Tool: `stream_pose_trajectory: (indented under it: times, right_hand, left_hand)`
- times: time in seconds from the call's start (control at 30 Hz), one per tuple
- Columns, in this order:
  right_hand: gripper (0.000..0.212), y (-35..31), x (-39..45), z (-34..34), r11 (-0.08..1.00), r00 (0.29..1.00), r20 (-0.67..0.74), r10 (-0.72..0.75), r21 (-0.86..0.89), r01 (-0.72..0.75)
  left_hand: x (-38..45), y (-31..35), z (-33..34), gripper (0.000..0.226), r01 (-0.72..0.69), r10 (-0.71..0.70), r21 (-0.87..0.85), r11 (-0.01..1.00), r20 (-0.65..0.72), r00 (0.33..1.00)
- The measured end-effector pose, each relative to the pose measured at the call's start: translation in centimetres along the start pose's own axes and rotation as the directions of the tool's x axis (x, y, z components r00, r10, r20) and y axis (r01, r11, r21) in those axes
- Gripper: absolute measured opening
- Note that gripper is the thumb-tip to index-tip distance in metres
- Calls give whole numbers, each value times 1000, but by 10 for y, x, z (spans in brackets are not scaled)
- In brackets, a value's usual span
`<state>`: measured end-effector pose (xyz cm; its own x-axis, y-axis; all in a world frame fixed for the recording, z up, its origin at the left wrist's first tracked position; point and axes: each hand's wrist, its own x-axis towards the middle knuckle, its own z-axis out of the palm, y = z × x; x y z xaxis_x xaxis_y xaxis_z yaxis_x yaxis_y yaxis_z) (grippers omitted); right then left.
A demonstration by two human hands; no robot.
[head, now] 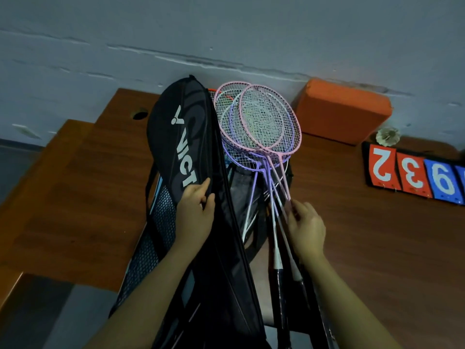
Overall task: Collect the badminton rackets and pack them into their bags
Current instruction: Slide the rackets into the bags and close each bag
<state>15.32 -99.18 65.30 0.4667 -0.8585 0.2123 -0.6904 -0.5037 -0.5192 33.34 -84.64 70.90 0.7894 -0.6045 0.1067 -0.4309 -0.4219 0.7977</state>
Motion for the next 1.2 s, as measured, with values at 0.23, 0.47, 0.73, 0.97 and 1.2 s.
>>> stream_pose_trajectory:
  times: [0.23,0.47,0.73,0.97,1.2]
  right_hand:
    - [26,-1,21,-3,996,998,49,-50,77,46]
    - [28,1,27,10,995,997,73,22,91,-29]
    - [46,-5,45,-4,977,943,325,77,162,-135]
    - [45,-22,32,2,900,942,330,67,388,-200]
    - [39,-45,18,-7,921,979,197,51,371,-123]
  left_hand:
    - [7,5,8,38,26,-26,-30,999,-26,999]
    - [10,4,9,38,52,-52,-32,998,-19,998]
    - [11,2,-4,37,55,-57,-41,998,-43,997]
    - [13,5,-11,37,84,-90,-98,992,-60,994]
    - [5,-1,-30,36,22,-42,-133,991,-145,989]
